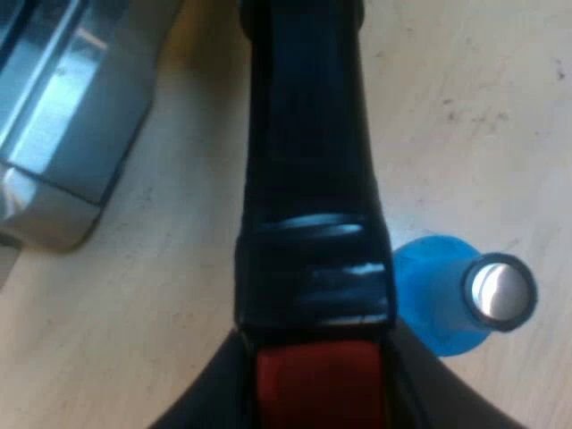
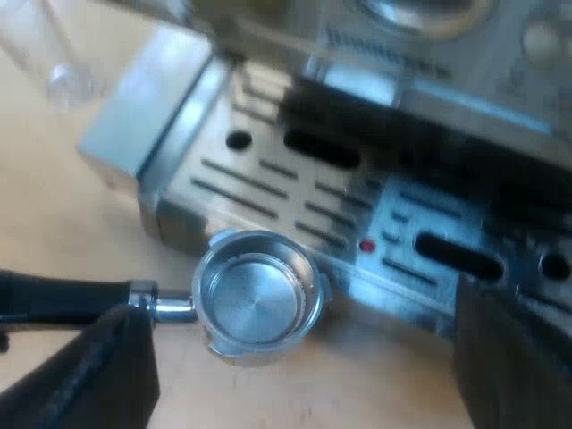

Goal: Put the handle in the coffee machine

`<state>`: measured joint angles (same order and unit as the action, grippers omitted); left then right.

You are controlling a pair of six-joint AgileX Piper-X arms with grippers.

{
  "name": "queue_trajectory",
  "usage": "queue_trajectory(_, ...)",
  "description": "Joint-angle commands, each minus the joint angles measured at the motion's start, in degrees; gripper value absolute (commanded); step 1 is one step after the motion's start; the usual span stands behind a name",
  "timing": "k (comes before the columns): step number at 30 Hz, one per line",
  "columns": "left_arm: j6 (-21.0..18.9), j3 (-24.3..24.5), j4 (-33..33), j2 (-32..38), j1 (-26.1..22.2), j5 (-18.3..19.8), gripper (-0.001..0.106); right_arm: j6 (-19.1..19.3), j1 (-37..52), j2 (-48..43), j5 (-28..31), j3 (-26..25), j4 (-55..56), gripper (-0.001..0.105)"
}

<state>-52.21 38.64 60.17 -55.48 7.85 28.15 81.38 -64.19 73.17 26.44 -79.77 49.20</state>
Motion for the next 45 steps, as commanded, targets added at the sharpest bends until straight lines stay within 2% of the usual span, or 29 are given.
queue_trajectory(1,1.92,0.73,-0.64,0.79,-2.43,4.91,0.0,0.7,-1.95,-0.01,4.08,-0.56,-1.65,0.071)
queue_trajectory(5,4.18,0.73,-0.64,0.79,-4.18,6.59,0.0,0.7,-2.86,0.53,4.92,0.66,-4.03,0.071)
queue_trajectory(7,5.21,0.73,-0.78,0.79,-4.75,7.64,0.0,0.7,-3.29,0.52,4.88,2.93,-7.25,0.071)
queue_trajectory(15,6.26,0.73,-0.83,0.79,-4.74,10.39,0.0,0.7,-3.36,0.52,5.9,9.18,-15.8,0.071)
queue_trajectory(22,7.18,0.73,-2.21,0.18,-4.74,10.39,0.0,0.7,-3.36,0.52,5.9,9.29,-15.51,0.071)
queue_trajectory(27,7.18,0.73,-2.09,-3.7,-4.74,10.39,0.0,0.7,-3.36,0.52,5.9,9.29,-17.36,0.071)
queue_trajectory(30,7.18,0.73,-2.44,-5.38,-4.74,10.39,0.0,-1.95,-3.36,0.77,5.9,9.29,-17.67,0.071)
queue_trajectory(36,7.18,0.73,-5.2,-6.12,-4.74,10.39,0.0,-1.9,-3.36,3.59,11.39,9.29,-19.83,0.071)
queue_trajectory(42,7.18,0.84,-6.45,-6.18,-4.74,10.39,0.0,-1.8,-3.36,6.83,11.69,9.29,-23.41,0.071)
queue_trajectory(45,6.61,0.84,-7.81,-6.18,-4.74,10.39,0.0,-1.8,-3.9,8.21,17.48,9.29,-24.88,0.071)
